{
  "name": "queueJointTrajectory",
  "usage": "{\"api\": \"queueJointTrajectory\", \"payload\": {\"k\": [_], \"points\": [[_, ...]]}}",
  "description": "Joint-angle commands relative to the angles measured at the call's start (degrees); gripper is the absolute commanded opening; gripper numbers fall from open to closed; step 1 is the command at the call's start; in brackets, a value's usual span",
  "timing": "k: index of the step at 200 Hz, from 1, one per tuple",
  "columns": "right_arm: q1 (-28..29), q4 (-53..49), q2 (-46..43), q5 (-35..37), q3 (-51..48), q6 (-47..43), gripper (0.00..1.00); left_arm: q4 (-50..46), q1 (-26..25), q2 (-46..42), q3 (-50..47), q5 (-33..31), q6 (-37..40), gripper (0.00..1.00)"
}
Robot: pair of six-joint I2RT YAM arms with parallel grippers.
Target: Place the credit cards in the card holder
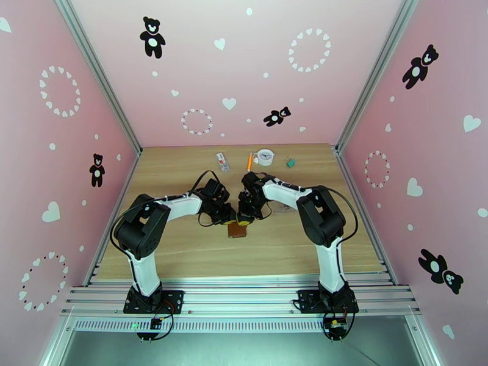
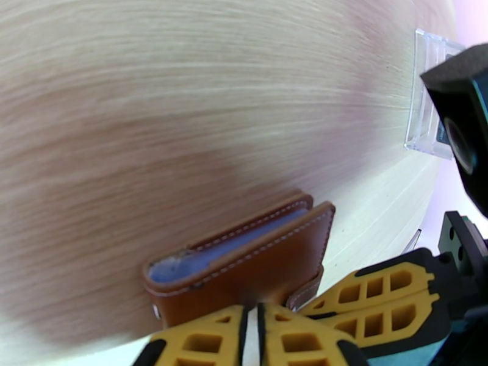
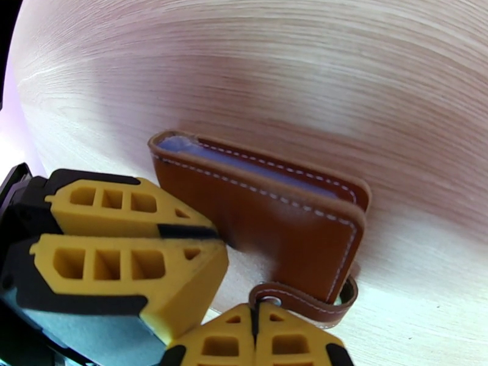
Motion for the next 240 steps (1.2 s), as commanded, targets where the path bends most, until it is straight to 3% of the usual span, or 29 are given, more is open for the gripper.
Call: {"api": "queueJointTrajectory", "payload": {"k": [1, 150, 181, 203, 240], "points": [[1.8, 2.9, 4.7, -0.1, 1.1, 0.6, 0.00, -0.5, -0.7, 2.8, -1.8, -3.3, 0.2, 0.15], [4.0, -1.6, 11.3, 3.1, 2.6, 0.4, 0.00, 0.2, -0.7, 2.7, -1.9, -2.6, 0.5, 0.08], [4.0, -0.3, 8.2, 4.0, 2.8, 0.4, 0.00, -0.8, -0.8, 1.0, -1.7, -3.6, 0.8, 0.09], [4.1, -0.1, 4.6, 4.9, 4.7, -0.3, 0.00, -2.3, -0.7, -1.7, -1.2, -5.0, 1.1, 0.15], [4.0, -4.6, -0.4, 9.2, 10.0, -2.3, 0.35, -5.8, -0.5, -8.5, -0.4, -7.8, 1.5, 0.35]]}}
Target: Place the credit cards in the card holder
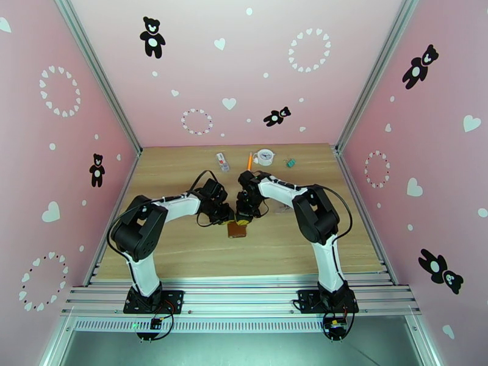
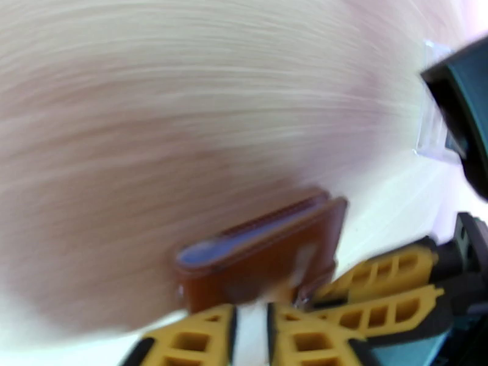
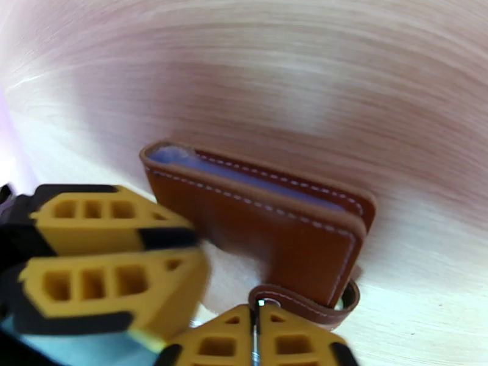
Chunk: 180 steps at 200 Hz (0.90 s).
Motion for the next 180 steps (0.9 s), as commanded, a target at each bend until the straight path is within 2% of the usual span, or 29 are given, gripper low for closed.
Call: {"api": "queueJointTrajectory", "payload": {"k": [1, 39, 60, 77, 95, 101, 107, 114, 118, 122, 123, 125, 127, 130, 131, 140, 151, 163, 172, 180], "points": [[2.5, 1.1, -3.0, 3.9, 4.2, -1.7, 0.36, -1.7, -0.9, -4.7, 0.3, -2.6, 1.0, 0.36], [2.3, -4.9, -7.4, 11.2, 13.7, -5.6, 0.45, -7.4, 0.0, -13.7, 2.4, -8.4, 3.2, 0.57], [2.2, -6.8, -10.4, 20.2, 20.9, -8.5, 0.48, -9.1, 1.9, -21.9, 4.7, -13.2, 7.6, 0.61], [2.4, -3.8, -15.8, 29.4, 21.6, -10.9, 0.50, -8.0, 2.5, -29.7, 5.8, -21.4, 12.5, 0.64], [2.8, 7.2, -25.2, 37.5, 11.1, -16.1, 0.54, -5.6, 2.7, -36.5, 5.2, -31.3, 15.1, 0.64], [3.2, 13.2, -29.0, 40.3, 5.9, -19.8, 0.61, -3.6, 2.8, -38.5, 4.1, -33.6, 15.4, 0.64], [3.9, 19.8, -33.1, 43.2, -0.8, -24.5, 0.62, -0.3, 2.7, -40.9, 1.8, -34.8, 15.9, 0.64], [4.8, 29.8, -38.3, 50.1, -9.4, -29.3, 0.65, 6.0, 2.6, -44.1, -2.8, -35.2, 17.5, 0.62], [5.3, 35.6, -41.1, 55.9, -14.4, -29.6, 0.70, 10.4, 2.4, -46.1, -6.2, -36.1, 18.2, 0.63], [5.3, 40.7, -43.7, 60.6, -19.1, -28.7, 0.82, 14.9, 2.3, -48.7, -10.0, -37.7, 18.4, 0.65], [5.3, 41.6, -44.3, 61.4, -20.2, -28.4, 0.90, 15.5, 2.3, -49.3, -11.0, -38.0, 18.5, 0.66], [5.0, 43.9, -45.5, 62.6, -22.0, -27.9, 0.97, 18.3, 2.3, -50.4, -12.8, -38.6, 18.8, 0.69], [4.4, 45.6, -46.6, 63.0, -24.2, -27.5, 0.98, 20.8, 2.2, -51.5, -15.4, -39.5, 19.1, 0.74], [3.7, 47.9, -48.1, 62.6, -26.8, -27.3, 0.99, 23.9, 2.0, -52.9, -18.6, -40.4, 19.6, 0.92], [3.5, 48.3, -48.5, 62.3, -27.7, -27.3, 0.99, 25.2, 2.0, -53.4, -19.6, -40.6, 19.9, 0.95], [1.6, 50.4, -51.6, 58.2, -32.7, -29.1, 0.99, 31.7, 1.9, -56.7, -26.5, -43.5, 23.1, 0.98], [1.0, 46.3, -53.2, 57.0, -35.2, -33.3, 0.99, 26.9, 1.7, -58.9, -28.6, -49.5, 25.4, 0.99], [0.5, 41.5, -55.3, 61.1, -38.6, -33.7, 0.99, 17.5, 1.7, -59.6, -28.0, -55.8, 25.5, 0.98], [-0.2, 46.2, -59.7, 65.4, -45.2, -33.7, 0.99, 13.9, 1.7, -60.4, -28.9, -58.3, 27.6, 0.99], [-2.5, 51.7, -65.6, 64.1, -52.5, -33.8, 0.99, 14.6, 1.7, -62.9, -31.1, -61.7, 28.5, 0.99]]}}
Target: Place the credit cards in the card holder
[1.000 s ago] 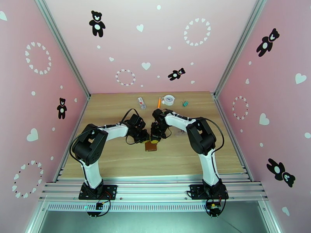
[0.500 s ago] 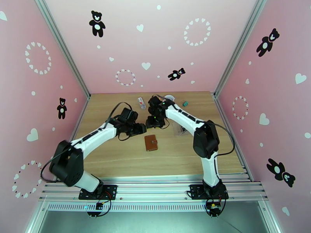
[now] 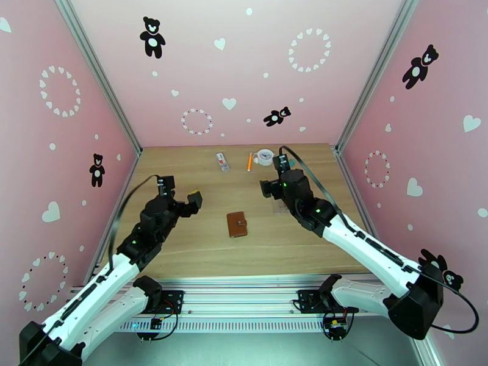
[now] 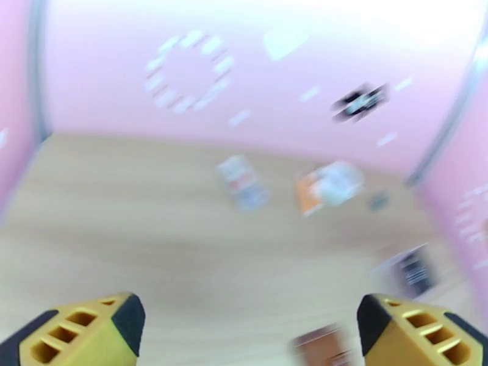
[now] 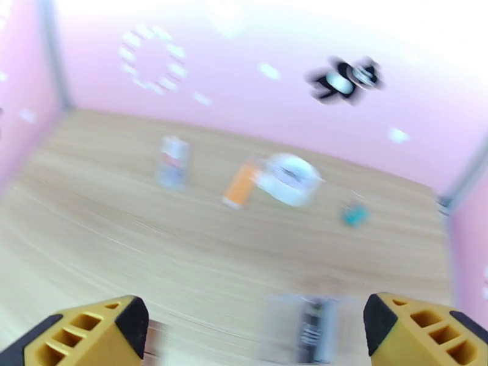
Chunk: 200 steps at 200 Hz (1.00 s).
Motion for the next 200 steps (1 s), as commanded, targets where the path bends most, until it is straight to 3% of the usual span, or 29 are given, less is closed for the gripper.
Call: {"api": "queueJointTrajectory", "payload": {"k": [1, 16, 31, 64, 96, 121, 162, 174, 182, 200], "points": [[-3.0, 10.7, -11.1, 6.9, -14.7, -4.0, 0.99, -2.1, -0.3, -4.7, -2.9, -15.0, 5.8, 0.98], [-8.7, 19.4, -19.7, 1.8, -26.6, -5.1, 0.99, 4.7, 1.1, -12.5, -10.6, -17.1, 7.4, 0.99], [-13.9, 18.6, -23.6, -0.1, -32.1, -6.5, 0.99, 8.8, 3.0, -17.8, -17.4, -15.6, 8.8, 0.99], [-27.1, 25.1, -24.7, -11.2, -40.5, -4.3, 0.99, 15.0, 8.8, -16.9, -21.6, -13.6, 9.0, 0.99], [-29.9, 38.9, -11.6, -13.3, -41.4, -4.5, 0.99, 30.0, 16.4, -1.2, -24.3, -7.7, 6.7, 0.98], [-33.0, 46.0, 1.8, -14.7, -35.8, -3.7, 0.99, 41.8, 18.9, 13.2, -21.6, -4.4, 8.9, 0.98], [-33.7, 55.2, 18.4, -17.9, -30.2, -4.3, 0.96, 52.8, 25.4, 29.4, -15.4, 4.2, 10.9, 0.98], [-33.7, 60.0, 21.5, -17.8, -31.1, -4.6, 0.97, 57.3, 26.8, 33.8, -15.1, 6.5, 11.2, 0.98], [-33.8, 54.6, 20.3, -18.4, -29.4, -4.3, 0.98, 61.7, 27.2, 37.2, -15.6, 8.7, 11.5, 0.98], [-33.9, 54.4, 20.8, -18.9, -28.8, -4.4, 0.99, 65.2, 27.2, 43.1, -13.6, 13.3, 13.8, 0.95]]}}
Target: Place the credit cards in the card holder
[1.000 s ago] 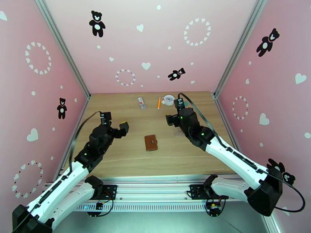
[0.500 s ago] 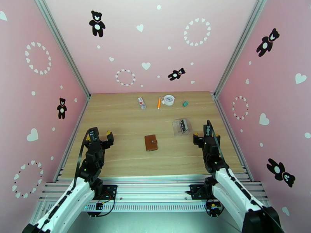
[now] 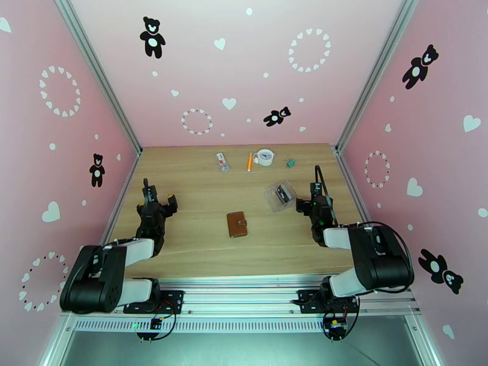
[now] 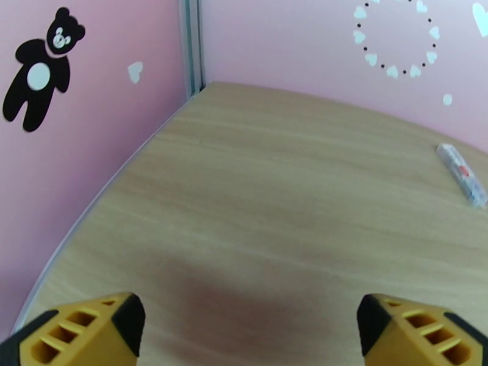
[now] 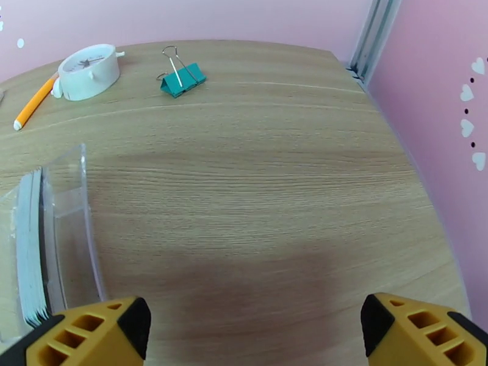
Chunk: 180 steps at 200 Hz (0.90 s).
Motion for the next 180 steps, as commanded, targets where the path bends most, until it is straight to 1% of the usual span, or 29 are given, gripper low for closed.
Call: {"api": "queueJointTrajectory", "payload": {"k": [1, 7, 12, 16, 18, 32, 36, 38, 41, 58, 75, 146, 180], "points": [[-0.3, 2.5, 0.3, -1.7, 2.1, -0.2, 0.99, 9.2, 0.5, 6.0, 2.2, 9.1, 3.2, 0.96], [-0.3, 3.7, 0.9, -1.6, 1.9, -0.3, 0.99, 2.5, 0.6, 4.7, 4.5, 9.6, 2.9, 0.97], [-0.3, 3.3, 0.7, -1.6, 2.0, -0.3, 0.99, -0.8, 0.9, 5.1, 5.7, 10.0, 2.7, 0.98], [-0.3, 2.5, 0.4, -1.6, 2.2, -0.2, 0.99, 0.7, 1.3, 5.4, 5.2, 10.8, 2.4, 0.98], [-0.3, 2.5, 0.5, -1.6, 2.2, -0.3, 0.99, 1.6, 1.5, 5.4, 5.2, 11.1, 2.3, 0.97], [-0.3, 2.8, 0.4, -1.6, 2.0, -0.4, 0.99, 1.4, 1.6, 5.3, 5.2, 11.1, 2.3, 0.94], [-0.3, 3.3, 0.5, -1.6, 1.9, -0.3, 0.99, 1.0, 1.6, 5.2, 5.3, 11.1, 2.3, 0.94], [-0.3, 3.6, 0.6, -1.6, 1.8, -0.4, 0.99, 0.8, 1.6, 5.1, 5.4, 11.0, 2.3, 0.97], [-0.3, 3.7, 0.5, -1.7, 1.8, -0.4, 0.99, 0.8, 1.6, 5.2, 5.3, 11.1, 2.3, 0.98], [-0.3, 3.5, 0.4, -2.4, 1.7, -0.7, 0.99, 1.2, 1.5, 5.2, 5.3, 10.9, 2.5, 0.99], [-0.3, 1.6, 0.3, -5.7, 2.7, -1.9, 0.99, 1.2, 1.5, 5.2, 5.2, 10.8, 2.5, 0.98], [-0.5, 1.2, 0.6, -5.9, 3.0, -1.9, 0.99, 1.1, 1.4, 5.1, 5.2, 10.8, 2.5, 0.99], [-1.1, 0.0, 1.3, -7.6, 4.1, -1.8, 0.99, 1.1, 1.4, 5.1, 5.2, 10.8, 2.5, 0.99]]}}
